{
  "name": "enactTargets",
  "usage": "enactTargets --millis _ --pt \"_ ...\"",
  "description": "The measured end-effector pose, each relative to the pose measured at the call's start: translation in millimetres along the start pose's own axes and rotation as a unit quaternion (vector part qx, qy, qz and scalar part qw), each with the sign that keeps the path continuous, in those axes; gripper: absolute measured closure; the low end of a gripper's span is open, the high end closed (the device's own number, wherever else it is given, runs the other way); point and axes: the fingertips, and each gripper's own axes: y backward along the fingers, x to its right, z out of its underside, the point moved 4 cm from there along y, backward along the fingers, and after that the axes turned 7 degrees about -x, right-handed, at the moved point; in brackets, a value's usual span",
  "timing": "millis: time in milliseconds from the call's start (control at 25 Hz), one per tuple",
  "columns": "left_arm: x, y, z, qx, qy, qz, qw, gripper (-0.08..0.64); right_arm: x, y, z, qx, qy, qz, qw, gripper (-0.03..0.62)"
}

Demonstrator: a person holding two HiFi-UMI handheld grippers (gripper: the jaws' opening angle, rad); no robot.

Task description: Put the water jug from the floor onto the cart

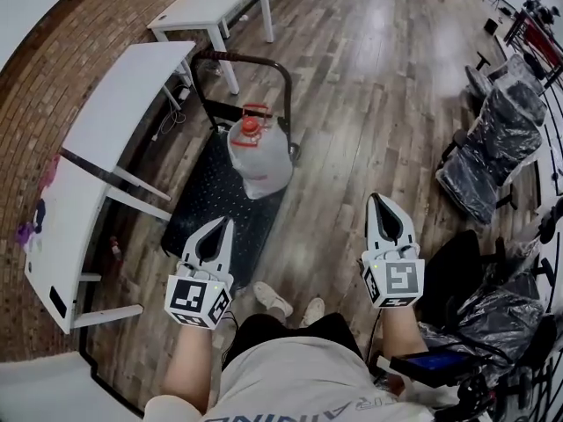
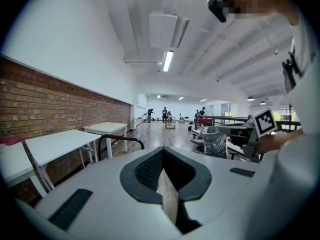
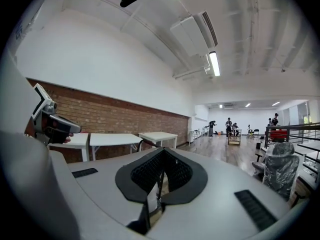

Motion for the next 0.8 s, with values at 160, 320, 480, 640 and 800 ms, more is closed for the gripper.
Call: enactTargets --millis 160,320,480,640,800 --pt "14.4 23.3 3.0 0.004 0.009 -0.013 0.9999 0.560 -1.9 21.5 4.2 -0.002 -0.006 -0.020 1.000 0.589" --pt "20.6 39.8 6.6 0.005 0.005 -0.014 0.9999 0.560 -12.3 36.5 6.7 -0.008 -0.004 -0.031 0.999 0.589" --pt "26.2 48.1 3.1 0.015 -0.005 -0.012 0.9998 0.560 -15.4 46.9 5.3 -0.009 0.002 -0.035 0.999 0.591" --pt "15.5 59.2 3.6 0.016 -0.009 -0.031 0.9993 0.560 -28.0 48.4 -5.2 -0.013 0.012 -0.045 0.999 0.590" --pt "-4.1 69.0 -0.1 0.030 0.002 -0.034 0.9990 0.560 -47.5 43.6 -27.3 -0.006 0.027 -0.057 0.998 0.589"
